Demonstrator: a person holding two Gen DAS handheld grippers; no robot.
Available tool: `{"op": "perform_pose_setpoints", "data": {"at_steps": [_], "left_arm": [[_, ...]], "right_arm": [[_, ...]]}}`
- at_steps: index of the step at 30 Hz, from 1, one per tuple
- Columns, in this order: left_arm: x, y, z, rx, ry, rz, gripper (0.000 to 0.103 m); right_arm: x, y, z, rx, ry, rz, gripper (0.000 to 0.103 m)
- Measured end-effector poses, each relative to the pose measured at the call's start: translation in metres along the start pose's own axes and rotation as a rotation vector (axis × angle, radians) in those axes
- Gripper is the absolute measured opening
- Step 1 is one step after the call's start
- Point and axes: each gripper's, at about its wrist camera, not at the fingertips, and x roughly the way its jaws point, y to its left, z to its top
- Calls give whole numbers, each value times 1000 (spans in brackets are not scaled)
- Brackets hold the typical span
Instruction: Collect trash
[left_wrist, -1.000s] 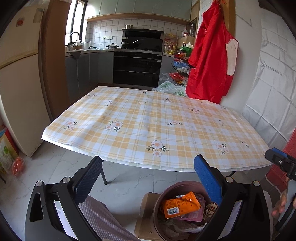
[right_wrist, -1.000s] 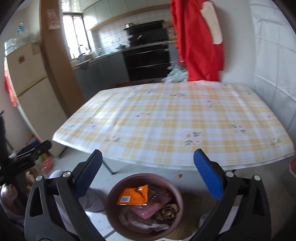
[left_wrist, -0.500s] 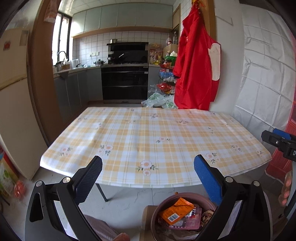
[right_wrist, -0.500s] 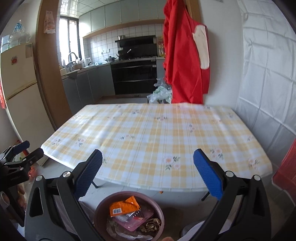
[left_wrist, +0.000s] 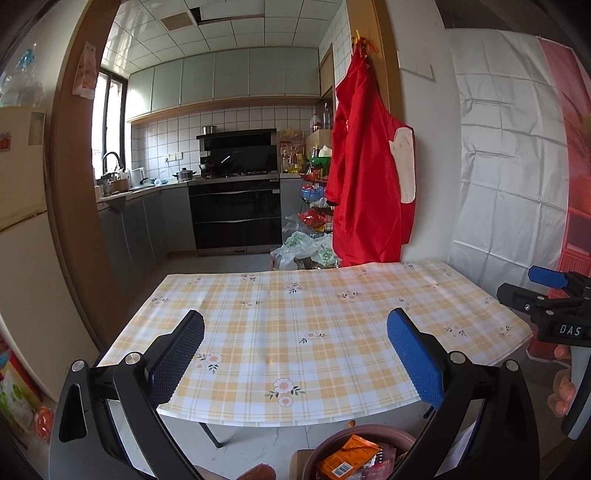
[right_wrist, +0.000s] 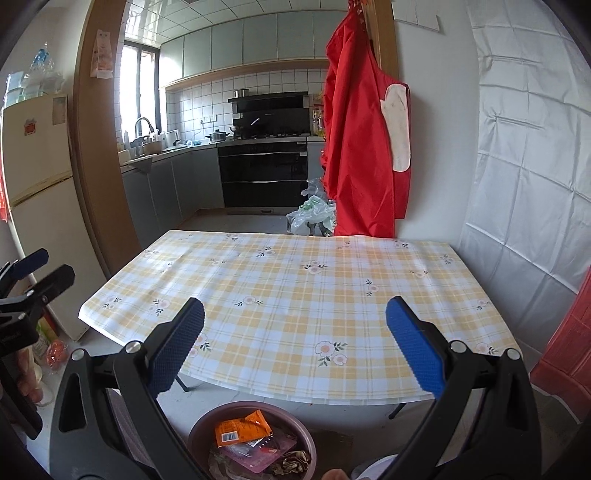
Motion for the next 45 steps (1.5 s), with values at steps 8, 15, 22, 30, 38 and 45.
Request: {"op": "perform_pose_setpoints", "data": {"at_steps": [8,15,22,30,38,45], "left_arm": [[1,1,0,-5,7,12,97],[-1,1,1,5,0,23,97],[-1,0,0,17,-3,28,97],[-1,0,1,18,-3,29,97],[-1,1,2,24,-4,32,97],[-2,2,2,24,-4,31,97]], "right_arm": [[1,0,0,3,11,-2,97],[1,2,0,3,15,-14,97],[2,3,-1,2,22,-16,97],[3,1,-2,4,29,-23,97],[4,0,-3,7,37,-31,97],[5,0,-5,6,42,-41,97]]}}
